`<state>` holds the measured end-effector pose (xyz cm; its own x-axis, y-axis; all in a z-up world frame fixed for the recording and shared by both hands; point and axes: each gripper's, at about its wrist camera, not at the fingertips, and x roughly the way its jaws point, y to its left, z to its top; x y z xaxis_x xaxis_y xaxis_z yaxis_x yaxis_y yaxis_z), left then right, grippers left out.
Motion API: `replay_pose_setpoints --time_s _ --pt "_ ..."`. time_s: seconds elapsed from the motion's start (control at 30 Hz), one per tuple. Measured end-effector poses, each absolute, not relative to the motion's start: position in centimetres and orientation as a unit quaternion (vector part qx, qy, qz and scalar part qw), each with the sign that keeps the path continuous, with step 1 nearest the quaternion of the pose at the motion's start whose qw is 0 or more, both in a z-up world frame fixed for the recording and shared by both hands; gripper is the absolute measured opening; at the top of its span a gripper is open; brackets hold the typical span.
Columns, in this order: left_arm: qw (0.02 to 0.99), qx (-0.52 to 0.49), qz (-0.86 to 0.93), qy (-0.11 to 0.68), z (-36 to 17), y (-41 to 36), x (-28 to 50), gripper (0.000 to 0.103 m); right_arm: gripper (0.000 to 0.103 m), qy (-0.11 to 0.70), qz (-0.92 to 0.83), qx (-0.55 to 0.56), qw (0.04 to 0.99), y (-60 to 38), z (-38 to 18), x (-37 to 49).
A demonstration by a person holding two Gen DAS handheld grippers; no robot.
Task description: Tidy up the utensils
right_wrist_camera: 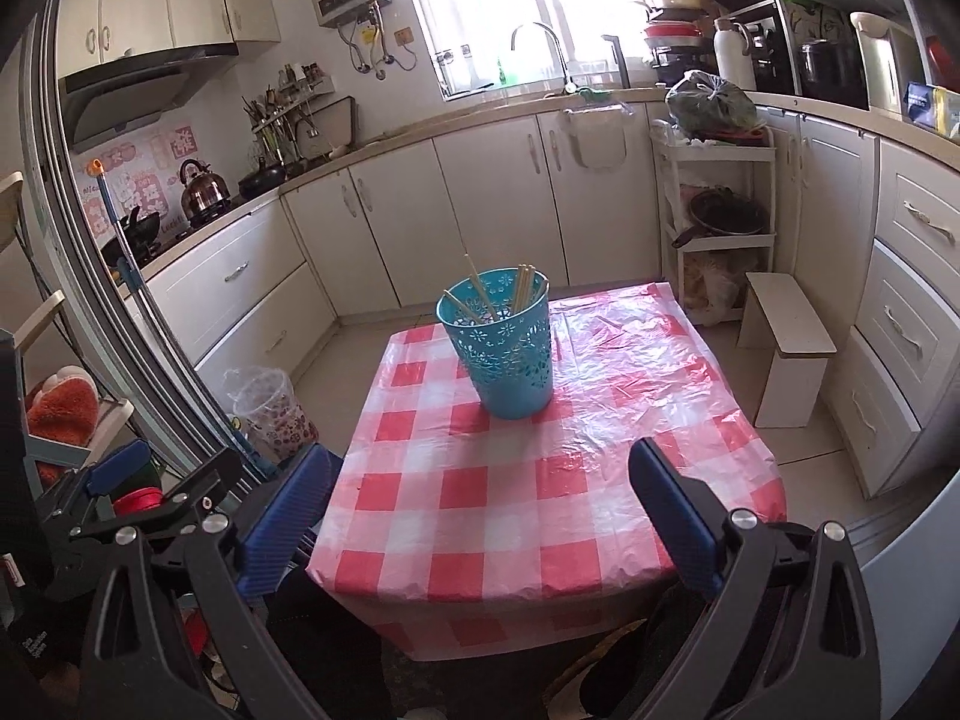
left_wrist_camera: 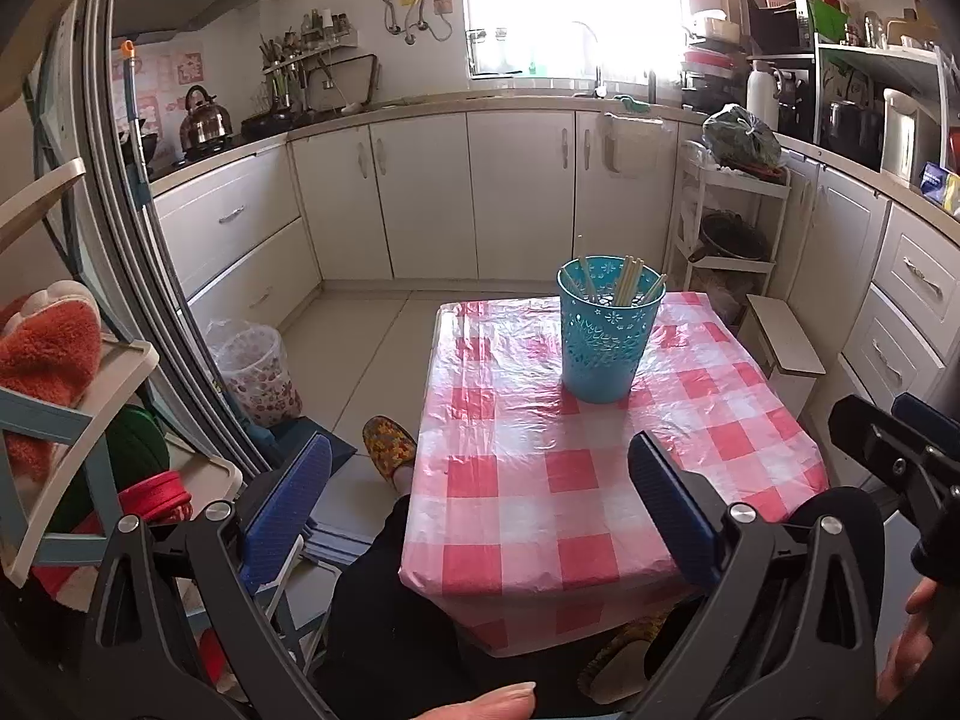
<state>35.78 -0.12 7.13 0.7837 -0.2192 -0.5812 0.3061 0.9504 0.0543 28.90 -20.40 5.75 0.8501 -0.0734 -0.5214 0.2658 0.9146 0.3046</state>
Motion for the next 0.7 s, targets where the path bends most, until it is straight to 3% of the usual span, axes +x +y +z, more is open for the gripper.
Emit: replay_pose_setpoints --time_s 0.7 --pt "0.951 0.054 -0.136 0.271 9.7 3.7 29.2 0.095 0.096 0.208 -0.086 0.187 0.956 -15.4 8.0 21.3"
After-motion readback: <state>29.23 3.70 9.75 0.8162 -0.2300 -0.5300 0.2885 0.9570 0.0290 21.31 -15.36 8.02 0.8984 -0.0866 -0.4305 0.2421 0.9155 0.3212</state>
